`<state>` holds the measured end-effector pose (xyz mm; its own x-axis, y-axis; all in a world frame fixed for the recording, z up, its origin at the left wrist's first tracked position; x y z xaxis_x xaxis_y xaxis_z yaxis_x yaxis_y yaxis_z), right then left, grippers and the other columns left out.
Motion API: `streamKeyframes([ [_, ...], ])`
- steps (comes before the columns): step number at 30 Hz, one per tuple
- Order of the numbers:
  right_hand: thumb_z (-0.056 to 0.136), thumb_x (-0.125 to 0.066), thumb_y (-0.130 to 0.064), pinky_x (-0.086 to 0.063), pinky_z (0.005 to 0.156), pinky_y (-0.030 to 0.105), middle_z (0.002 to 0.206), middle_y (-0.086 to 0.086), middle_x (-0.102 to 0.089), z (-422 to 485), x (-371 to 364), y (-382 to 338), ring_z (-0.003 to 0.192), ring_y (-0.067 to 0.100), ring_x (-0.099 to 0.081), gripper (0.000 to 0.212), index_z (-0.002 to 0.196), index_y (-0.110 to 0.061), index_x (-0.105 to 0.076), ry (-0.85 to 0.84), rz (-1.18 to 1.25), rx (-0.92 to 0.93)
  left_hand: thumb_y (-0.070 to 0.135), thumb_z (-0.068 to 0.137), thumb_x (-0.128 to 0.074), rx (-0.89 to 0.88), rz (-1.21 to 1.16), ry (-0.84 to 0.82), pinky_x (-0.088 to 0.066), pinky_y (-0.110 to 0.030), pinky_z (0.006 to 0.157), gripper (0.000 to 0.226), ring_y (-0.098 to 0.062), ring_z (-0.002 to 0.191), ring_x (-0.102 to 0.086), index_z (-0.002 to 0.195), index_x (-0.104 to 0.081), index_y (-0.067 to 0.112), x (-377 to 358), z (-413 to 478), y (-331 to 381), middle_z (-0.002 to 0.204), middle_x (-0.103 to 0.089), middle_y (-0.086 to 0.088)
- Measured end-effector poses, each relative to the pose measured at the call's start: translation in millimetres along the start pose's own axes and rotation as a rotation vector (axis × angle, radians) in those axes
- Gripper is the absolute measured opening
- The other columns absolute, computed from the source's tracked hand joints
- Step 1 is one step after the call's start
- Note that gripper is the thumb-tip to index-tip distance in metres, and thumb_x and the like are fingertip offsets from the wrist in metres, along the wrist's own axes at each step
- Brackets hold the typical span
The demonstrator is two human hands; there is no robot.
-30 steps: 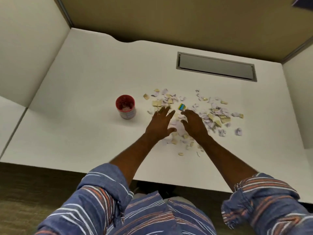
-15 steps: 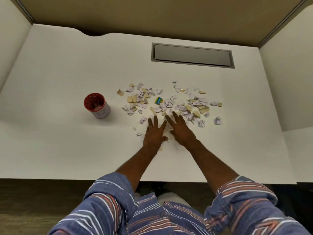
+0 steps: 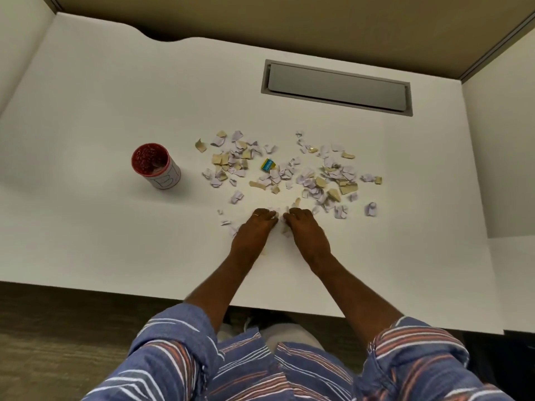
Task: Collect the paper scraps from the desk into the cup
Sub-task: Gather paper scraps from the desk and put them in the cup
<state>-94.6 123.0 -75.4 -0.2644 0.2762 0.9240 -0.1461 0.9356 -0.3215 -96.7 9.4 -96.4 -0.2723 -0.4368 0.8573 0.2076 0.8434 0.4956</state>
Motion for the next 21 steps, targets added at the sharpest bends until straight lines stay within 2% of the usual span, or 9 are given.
streamKeyframes([
  [2,0.098,-0.054,-0.014,-0.05,0.091,0.036,0.133,0.006,-0.056,3,4,4,0.124,0.024,-0.05,0.031,0.128,-0.013,-0.059,0.031,-0.018,0.025,0.014,0.099,-0.049,-0.043,-0.008,0.039,-0.039,-0.026,0.11,0.04,-0.017,0.134,-0.045,0.139,-0.053,0.016,6,0,-2,0.141,-0.051,-0.005],
  [5,0.097,-0.054,-0.016,-0.048,0.087,0.033,0.119,0.007,-0.064,10,14,10,0.114,0.023,-0.058,0.022,0.115,-0.012,-0.066,0.082,0.051,0.001,0.016,0.098,-0.051,-0.003,-0.039,0.024,-0.039,-0.027,0.108,0.038,-0.018,0.13,-0.049,0.135,-0.058,0.018,13,5,-6,0.137,-0.056,-0.004],
  [9,0.094,-0.056,-0.007,-0.05,0.092,0.033,0.111,0.009,-0.07,23,36,9,0.106,0.024,-0.064,0.024,0.112,-0.009,-0.071,0.164,0.159,-0.024,0.011,0.095,-0.056,0.037,-0.088,0.097,-0.043,-0.029,0.106,0.032,-0.021,0.122,-0.057,0.125,-0.066,0.017,33,13,-3,0.13,-0.063,-0.005],
  [14,0.095,-0.059,-0.01,-0.049,0.093,0.027,0.107,0.009,-0.074,44,71,-6,0.102,0.021,-0.068,0.02,0.107,-0.008,-0.075,0.273,0.292,-0.04,0.005,0.092,-0.058,0.117,-0.242,0.256,-0.047,-0.027,0.1,0.027,-0.02,0.11,-0.064,0.113,-0.073,0.013,74,23,-4,0.116,-0.072,-0.005],
  [19,0.089,-0.068,-0.01,-0.052,0.086,0.017,0.1,0.009,-0.077,66,93,-25,0.094,0.017,-0.072,0.014,0.099,-0.006,-0.077,0.28,0.538,-0.111,-0.002,0.089,-0.06,0.186,-0.461,0.418,-0.054,-0.036,0.096,0.026,-0.021,0.1,-0.069,0.109,-0.074,0.006,123,21,-16,0.107,-0.075,-0.01],
  [21,0.088,-0.07,-0.012,-0.053,0.085,0.02,0.098,0.008,-0.078,75,98,-38,0.093,0.018,-0.073,0.013,0.098,-0.006,-0.077,0.271,0.595,-0.129,-0.002,0.09,-0.058,0.258,-0.592,0.475,-0.055,-0.034,0.095,0.026,-0.019,0.099,-0.07,0.108,-0.074,0.005,140,18,-29,0.106,-0.075,-0.009],
])
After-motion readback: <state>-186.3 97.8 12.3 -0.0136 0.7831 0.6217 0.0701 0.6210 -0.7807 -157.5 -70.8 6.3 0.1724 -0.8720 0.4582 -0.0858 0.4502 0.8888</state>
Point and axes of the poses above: each hand's wrist, its own z-axis towards the middle knuckle, its own x-axis out of the back of the hand, y = z × x, the point moved 10 cm from there along z, towards the middle knuckle
